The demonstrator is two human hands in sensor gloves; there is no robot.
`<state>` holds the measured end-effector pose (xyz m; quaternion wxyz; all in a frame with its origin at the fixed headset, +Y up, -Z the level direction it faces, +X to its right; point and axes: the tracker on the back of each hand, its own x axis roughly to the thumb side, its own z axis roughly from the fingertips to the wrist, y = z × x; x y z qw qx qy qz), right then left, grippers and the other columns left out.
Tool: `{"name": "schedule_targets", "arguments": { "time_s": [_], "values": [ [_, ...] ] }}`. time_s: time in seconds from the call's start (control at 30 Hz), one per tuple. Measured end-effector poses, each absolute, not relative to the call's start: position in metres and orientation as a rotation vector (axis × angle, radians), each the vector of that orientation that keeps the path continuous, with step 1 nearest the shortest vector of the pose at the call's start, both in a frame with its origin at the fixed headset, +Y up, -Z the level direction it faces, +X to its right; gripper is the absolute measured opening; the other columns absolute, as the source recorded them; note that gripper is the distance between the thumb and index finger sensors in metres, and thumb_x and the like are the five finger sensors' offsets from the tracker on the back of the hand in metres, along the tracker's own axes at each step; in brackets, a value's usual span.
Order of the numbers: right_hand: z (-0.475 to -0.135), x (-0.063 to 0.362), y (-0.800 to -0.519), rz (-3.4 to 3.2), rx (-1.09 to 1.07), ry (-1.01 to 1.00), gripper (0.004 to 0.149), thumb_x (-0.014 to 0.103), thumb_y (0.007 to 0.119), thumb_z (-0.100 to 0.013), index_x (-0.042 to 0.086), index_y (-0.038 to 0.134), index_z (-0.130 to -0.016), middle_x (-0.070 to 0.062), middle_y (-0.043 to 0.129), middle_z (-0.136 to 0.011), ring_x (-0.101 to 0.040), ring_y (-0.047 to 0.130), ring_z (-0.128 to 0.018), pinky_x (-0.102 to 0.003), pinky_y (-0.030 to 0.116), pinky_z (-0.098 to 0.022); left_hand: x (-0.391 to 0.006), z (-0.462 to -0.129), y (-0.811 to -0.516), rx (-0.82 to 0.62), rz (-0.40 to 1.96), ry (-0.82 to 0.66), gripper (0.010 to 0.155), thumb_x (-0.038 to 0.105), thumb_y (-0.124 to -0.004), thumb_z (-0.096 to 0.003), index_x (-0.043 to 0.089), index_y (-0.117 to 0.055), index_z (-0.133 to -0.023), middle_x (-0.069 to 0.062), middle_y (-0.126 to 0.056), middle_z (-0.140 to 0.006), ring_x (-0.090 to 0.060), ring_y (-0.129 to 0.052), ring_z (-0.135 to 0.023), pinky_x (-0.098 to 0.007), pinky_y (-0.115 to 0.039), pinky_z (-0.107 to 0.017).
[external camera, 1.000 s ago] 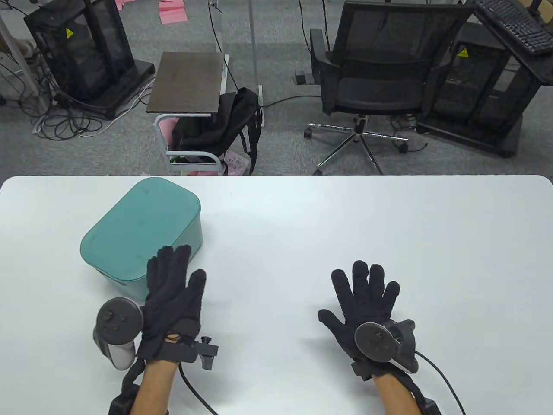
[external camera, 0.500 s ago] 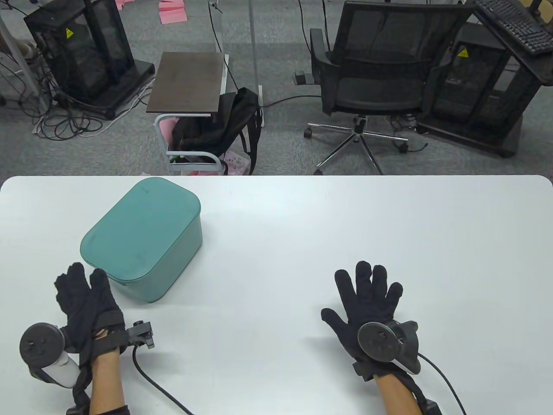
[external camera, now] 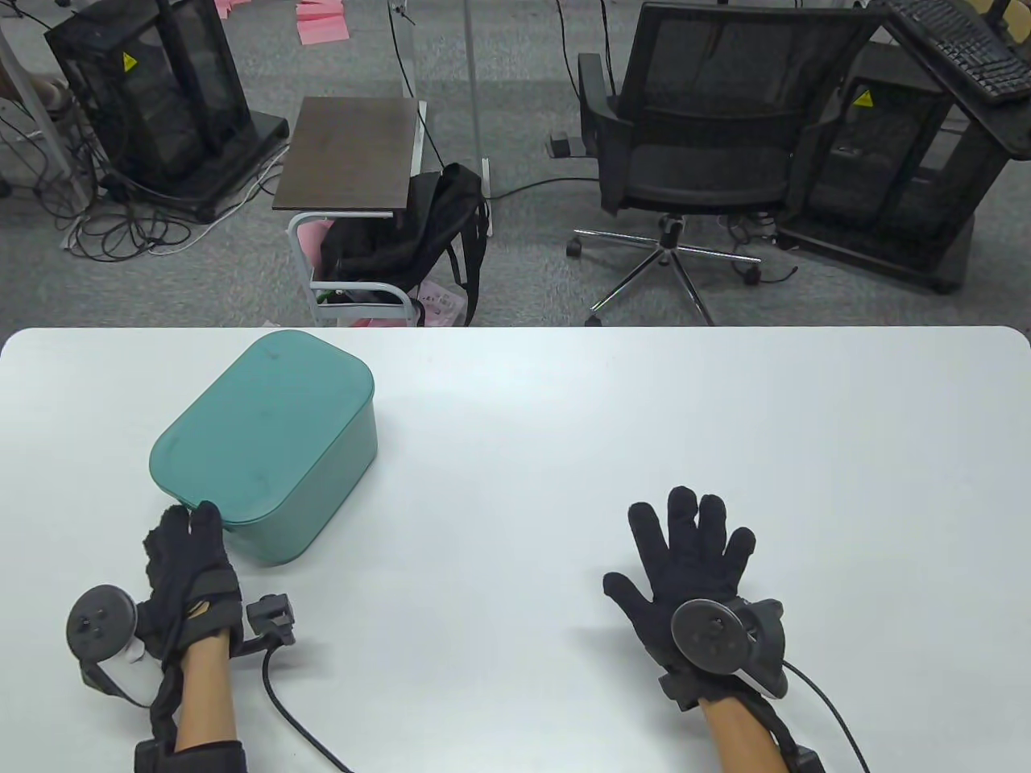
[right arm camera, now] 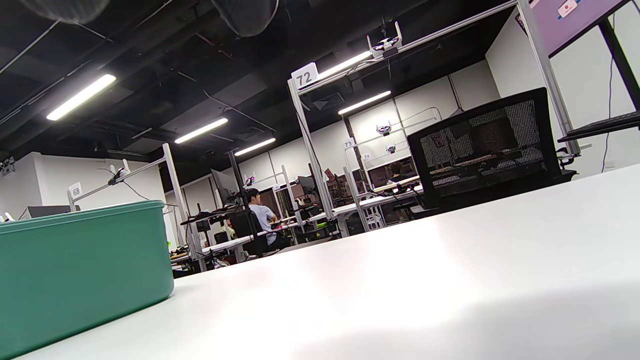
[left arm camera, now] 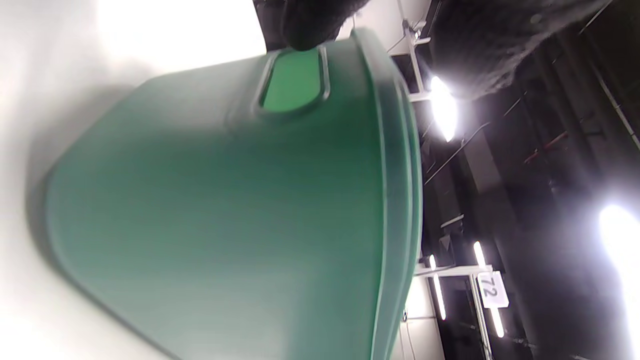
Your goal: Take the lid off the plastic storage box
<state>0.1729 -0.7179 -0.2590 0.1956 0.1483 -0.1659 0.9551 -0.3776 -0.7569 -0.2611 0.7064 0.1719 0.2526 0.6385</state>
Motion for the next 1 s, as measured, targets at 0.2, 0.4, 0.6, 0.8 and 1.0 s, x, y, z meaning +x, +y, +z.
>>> {"name": "schedule_targets", "arguments": {
  "time_s": [0.2,0.4,0.6,0.8,1.0],
  "values": [
    [-0.259,0.174,-0.717,2.670,0.411,-0.470,0.079,0.075,0.048,-0.056,0.026,0.035,-0.117,-0.018,0.018,-0.121,-0.052,0.015,-0.105,-0.077,0.017,-0.062,-0.373,-0.266,-0.762,0.360,1.446,0.574,0.088,0.070,-0.069,-0.0553,0.014,-0.043,-0.118,-0.024,-0.015,-0.117,-0.052,-0.013,-0.101,-0.068,-0.022,-0.068],
    [-0.259,0.175,-0.718,2.664,0.405,-0.467,0.078,0.074,0.048,-0.056,0.026,0.036,-0.117,-0.018,0.019,-0.121,-0.052,0.016,-0.105,-0.077,0.018,-0.062,-0.369,-0.271,-0.770,0.335,1.687,0.529,0.080,0.062,-0.070,-0.0573,0.010,-0.048,-0.113,-0.024,-0.008,-0.115,-0.052,-0.009,-0.100,-0.069,-0.023,-0.067],
    [-0.259,0.177,-0.717,2.659,0.398,-0.474,0.078,0.074,0.048,-0.056,0.026,0.037,-0.117,-0.018,0.019,-0.121,-0.052,0.016,-0.105,-0.077,0.018,-0.062,-0.362,-0.280,-0.786,0.216,2.119,0.380,0.069,0.056,-0.070,-0.0603,0.009,-0.049,-0.106,-0.022,0.010,-0.109,-0.051,0.005,-0.097,-0.069,-0.017,-0.067],
    [-0.260,0.178,-0.717,2.654,0.390,-0.476,0.078,0.074,0.048,-0.056,0.026,0.038,-0.117,-0.018,0.019,-0.121,-0.052,0.016,-0.105,-0.077,0.018,-0.061,-0.354,-0.278,-0.787,0.282,2.167,0.394,0.067,0.055,-0.069,-0.0595,0.009,-0.049,-0.104,-0.021,0.013,-0.107,-0.052,0.005,-0.096,-0.072,-0.026,-0.065],
    [-0.260,0.182,-0.715,2.642,0.374,-0.491,0.077,0.074,0.048,-0.057,0.026,0.038,-0.117,-0.018,0.019,-0.121,-0.052,0.016,-0.105,-0.077,0.018,-0.062,-0.343,-0.275,-0.780,0.259,2.191,0.378,0.067,0.053,-0.072,-0.0588,0.007,-0.052,-0.103,-0.020,0.012,-0.108,-0.052,0.006,-0.095,-0.073,-0.026,-0.062]
  ]
}}
